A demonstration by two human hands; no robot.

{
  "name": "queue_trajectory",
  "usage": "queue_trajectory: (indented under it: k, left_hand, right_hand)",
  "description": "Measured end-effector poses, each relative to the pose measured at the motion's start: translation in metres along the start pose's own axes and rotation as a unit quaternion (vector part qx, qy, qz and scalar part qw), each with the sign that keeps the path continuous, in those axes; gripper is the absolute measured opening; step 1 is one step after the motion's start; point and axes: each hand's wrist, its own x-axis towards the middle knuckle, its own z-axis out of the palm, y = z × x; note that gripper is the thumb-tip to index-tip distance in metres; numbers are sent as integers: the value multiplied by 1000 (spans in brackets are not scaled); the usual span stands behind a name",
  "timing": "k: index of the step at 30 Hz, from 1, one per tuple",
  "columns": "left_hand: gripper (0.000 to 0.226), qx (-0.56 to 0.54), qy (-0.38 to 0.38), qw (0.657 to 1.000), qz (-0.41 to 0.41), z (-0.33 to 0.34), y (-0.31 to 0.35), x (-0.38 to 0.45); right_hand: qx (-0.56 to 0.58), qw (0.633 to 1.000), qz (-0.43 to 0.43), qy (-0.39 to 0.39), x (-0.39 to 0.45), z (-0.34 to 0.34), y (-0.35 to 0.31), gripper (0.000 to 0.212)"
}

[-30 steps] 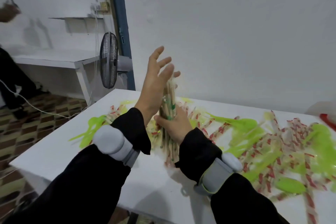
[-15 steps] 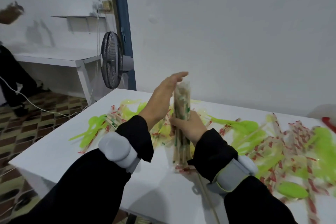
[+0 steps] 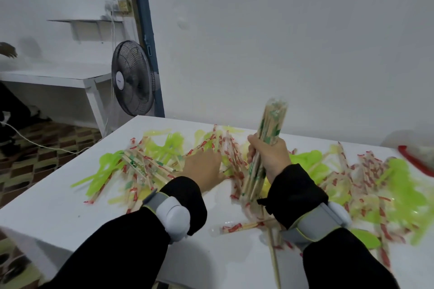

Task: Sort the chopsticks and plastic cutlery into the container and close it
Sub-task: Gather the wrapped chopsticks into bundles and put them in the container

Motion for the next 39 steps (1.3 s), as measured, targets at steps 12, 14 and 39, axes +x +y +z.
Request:
queue_trajectory:
  k: [12, 14, 39]
  left_hand:
    - [15, -1, -58, 998, -11, 6, 7, 10]
    - [32, -151, -75, 984, -62, -7, 1, 15]
    - [21, -378, 66, 909, -165, -3, -33, 13]
  right_hand:
    - [4, 999, -11, 32, 2, -16, -10, 27]
    - [-7, 1000, 2, 30, 3, -16, -8, 27]
    - [75, 988, 137, 17, 24, 21, 16, 94]
